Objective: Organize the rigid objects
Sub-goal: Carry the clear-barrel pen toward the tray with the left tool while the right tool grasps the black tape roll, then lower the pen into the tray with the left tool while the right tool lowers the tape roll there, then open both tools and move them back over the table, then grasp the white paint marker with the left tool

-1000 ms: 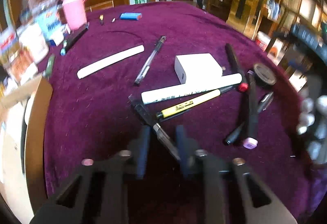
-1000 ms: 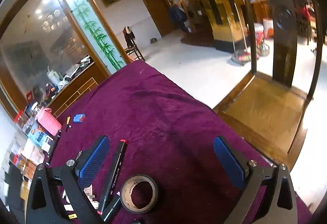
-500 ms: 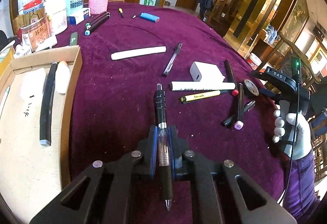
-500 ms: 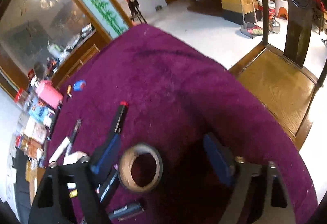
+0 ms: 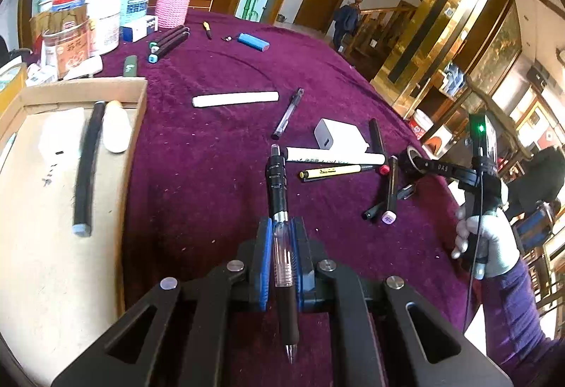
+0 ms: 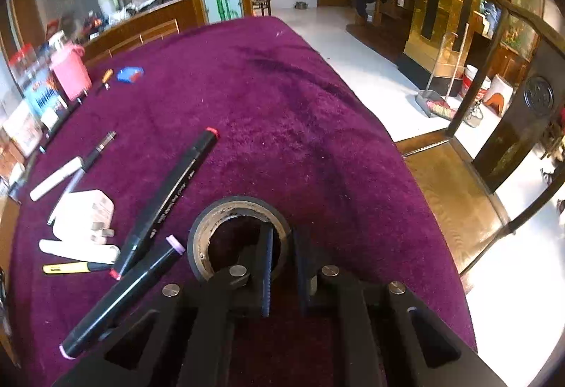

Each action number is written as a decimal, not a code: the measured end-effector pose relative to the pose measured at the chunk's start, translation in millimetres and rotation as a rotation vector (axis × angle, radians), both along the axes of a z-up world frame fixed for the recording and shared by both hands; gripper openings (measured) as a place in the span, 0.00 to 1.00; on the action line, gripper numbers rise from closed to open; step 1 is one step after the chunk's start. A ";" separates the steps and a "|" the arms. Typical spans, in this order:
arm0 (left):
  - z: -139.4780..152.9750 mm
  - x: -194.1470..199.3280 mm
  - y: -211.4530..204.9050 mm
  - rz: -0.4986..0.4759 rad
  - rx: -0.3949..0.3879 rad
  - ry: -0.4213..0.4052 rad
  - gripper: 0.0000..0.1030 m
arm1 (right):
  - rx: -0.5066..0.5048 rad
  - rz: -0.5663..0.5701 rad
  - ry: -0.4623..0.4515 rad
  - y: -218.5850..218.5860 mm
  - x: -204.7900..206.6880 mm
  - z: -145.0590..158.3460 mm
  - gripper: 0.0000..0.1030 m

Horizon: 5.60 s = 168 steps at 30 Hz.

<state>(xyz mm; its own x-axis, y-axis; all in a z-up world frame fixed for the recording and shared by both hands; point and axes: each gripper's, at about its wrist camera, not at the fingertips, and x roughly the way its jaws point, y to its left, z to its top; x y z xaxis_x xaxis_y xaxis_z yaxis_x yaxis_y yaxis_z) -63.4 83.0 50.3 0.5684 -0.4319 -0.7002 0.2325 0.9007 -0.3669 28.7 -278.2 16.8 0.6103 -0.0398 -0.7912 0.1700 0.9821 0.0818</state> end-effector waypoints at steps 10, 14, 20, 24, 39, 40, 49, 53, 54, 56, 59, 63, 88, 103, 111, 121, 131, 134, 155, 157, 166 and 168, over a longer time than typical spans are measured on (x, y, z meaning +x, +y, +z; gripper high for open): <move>28.2 -30.9 63.0 0.071 -0.121 -0.063 0.10 | 0.122 0.082 -0.125 27.1 -35.8 48.1 0.11; 35.3 -44.8 97.0 0.143 -0.125 -0.092 0.10 | 0.148 0.188 -0.141 68.5 -37.4 66.7 0.11; 29.1 -52.0 154.1 0.259 -0.078 -0.071 0.10 | 0.190 0.341 -0.142 143.7 -35.1 76.1 0.11; 17.4 -50.4 191.2 0.332 -0.042 -0.037 0.10 | 0.244 0.461 -0.122 200.4 -33.4 77.9 0.11; -3.8 19.7 229.9 0.335 0.082 0.107 0.10 | 0.221 0.791 0.029 389.4 -26.5 52.6 0.12; -6.3 29.1 227.8 0.320 0.089 0.126 0.10 | 0.218 0.797 0.040 395.8 -25.1 49.1 0.12; -25.0 90.6 225.9 0.284 0.078 0.225 0.10 | 0.146 0.816 0.124 436.6 -5.4 21.4 0.12; -23.4 99.9 225.1 0.300 0.100 0.218 0.10 | 0.109 0.814 0.151 448.7 3.3 11.6 0.12; -22.9 99.7 225.9 0.306 0.097 0.213 0.11 | 0.096 0.813 0.156 451.0 4.9 9.4 0.12; -21.7 97.4 228.9 0.317 0.071 0.205 0.29 | 0.078 0.809 0.159 452.7 7.3 6.8 0.12; -15.7 90.0 235.9 0.334 -0.012 0.194 0.49 | 0.041 0.797 0.140 452.3 9.1 8.3 0.13; 2.7 73.4 240.0 0.374 -0.026 0.152 0.62 | 0.050 0.780 0.111 446.1 9.6 16.0 0.19; 93.3 -61.6 15.1 0.356 0.418 -0.361 0.93 | 0.044 0.370 -0.314 200.2 -41.2 77.7 0.87; 62.3 -41.3 -45.1 0.279 0.521 -0.218 0.93 | 0.072 0.187 -0.274 90.3 -17.1 54.7 0.87; 42.0 -27.9 -43.7 0.222 0.419 -0.116 0.93 | 0.230 0.124 -0.209 46.1 18.2 26.7 0.87; 22.5 -13.7 -37.7 0.223 0.266 -0.052 0.92 | 0.626 0.270 -0.082 40.1 36.6 -8.3 0.87; 9.5 -8.2 -39.2 0.191 0.221 -0.020 0.92 | 0.793 0.705 0.042 106.9 19.3 -4.7 0.90; 6.5 -6.5 -40.8 0.175 0.215 -0.015 0.92 | 0.803 0.711 -0.001 102.6 12.1 1.4 0.90; -35.5 145.7 -83.0 -0.170 0.189 0.176 0.92 | 0.747 0.407 -0.045 52.0 29.9 -4.9 0.90; -35.0 138.6 -87.7 -0.227 0.224 0.192 0.92 | 0.749 0.394 -0.035 49.8 31.1 -6.8 0.90; -31.0 67.8 -114.4 -0.479 0.255 0.209 0.92 | 0.734 0.370 -0.021 47.7 34.3 -10.9 0.90; -30.2 50.2 -117.2 -0.517 0.258 0.204 0.92 | 0.731 0.367 -0.022 47.7 34.5 -11.1 0.90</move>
<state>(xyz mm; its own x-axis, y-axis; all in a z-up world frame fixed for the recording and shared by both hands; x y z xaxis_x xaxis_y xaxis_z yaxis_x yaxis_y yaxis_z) -13.2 -34.2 20.1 0.1741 -0.4179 -0.8916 0.6115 0.7556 -0.2348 63.1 -230.5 5.7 0.4997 0.6867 -0.5280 -0.1610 0.6725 0.7224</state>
